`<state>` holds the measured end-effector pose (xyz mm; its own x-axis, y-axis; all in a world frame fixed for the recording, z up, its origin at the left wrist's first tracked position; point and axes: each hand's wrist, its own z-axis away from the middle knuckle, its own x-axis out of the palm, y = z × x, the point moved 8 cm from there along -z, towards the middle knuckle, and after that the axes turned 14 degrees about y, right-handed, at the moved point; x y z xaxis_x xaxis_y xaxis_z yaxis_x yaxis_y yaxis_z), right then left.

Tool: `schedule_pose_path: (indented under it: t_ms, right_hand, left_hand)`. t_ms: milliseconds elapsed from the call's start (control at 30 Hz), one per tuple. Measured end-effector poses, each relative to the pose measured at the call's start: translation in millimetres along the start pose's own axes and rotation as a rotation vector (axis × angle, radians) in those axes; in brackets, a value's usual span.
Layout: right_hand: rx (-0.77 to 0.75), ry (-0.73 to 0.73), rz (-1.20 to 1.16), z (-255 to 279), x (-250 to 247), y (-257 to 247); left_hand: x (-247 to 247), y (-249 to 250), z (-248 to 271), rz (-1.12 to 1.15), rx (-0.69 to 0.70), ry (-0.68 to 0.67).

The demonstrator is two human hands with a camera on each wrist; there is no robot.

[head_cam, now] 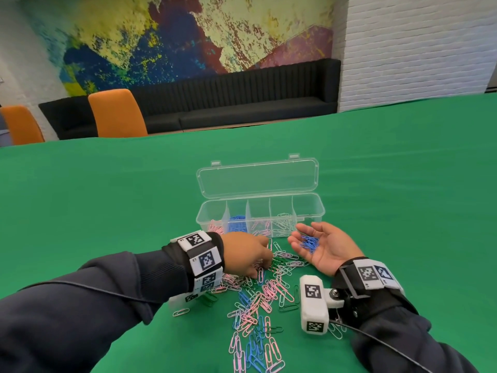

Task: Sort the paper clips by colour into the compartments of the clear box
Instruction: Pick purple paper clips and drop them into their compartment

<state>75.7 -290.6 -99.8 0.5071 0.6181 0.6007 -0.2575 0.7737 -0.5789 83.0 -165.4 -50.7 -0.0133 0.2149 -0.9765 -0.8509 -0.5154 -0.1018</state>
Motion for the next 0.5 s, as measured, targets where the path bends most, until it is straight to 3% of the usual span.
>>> schedule_pose_path:
  t_ms: [167, 367, 500]
  right_hand:
    - [-0.008, -0.003, -0.004, 0.2, -1.8, -2.1]
    - [-0.018, -0.001, -0.007, 1.5, -0.7, -2.2]
    - [-0.018, -0.005, -0.012, 3.3, 0.4, -3.3]
  left_hand:
    - [-0.8, -10.2, 0.9, -0.038, -0.044, -0.016]
    - [-1.5, 12.1, -3.1, 0.032, 0.112, 0.000]
    - [6.2, 11.8, -5.3, 0.065, 0.131, -0.024]
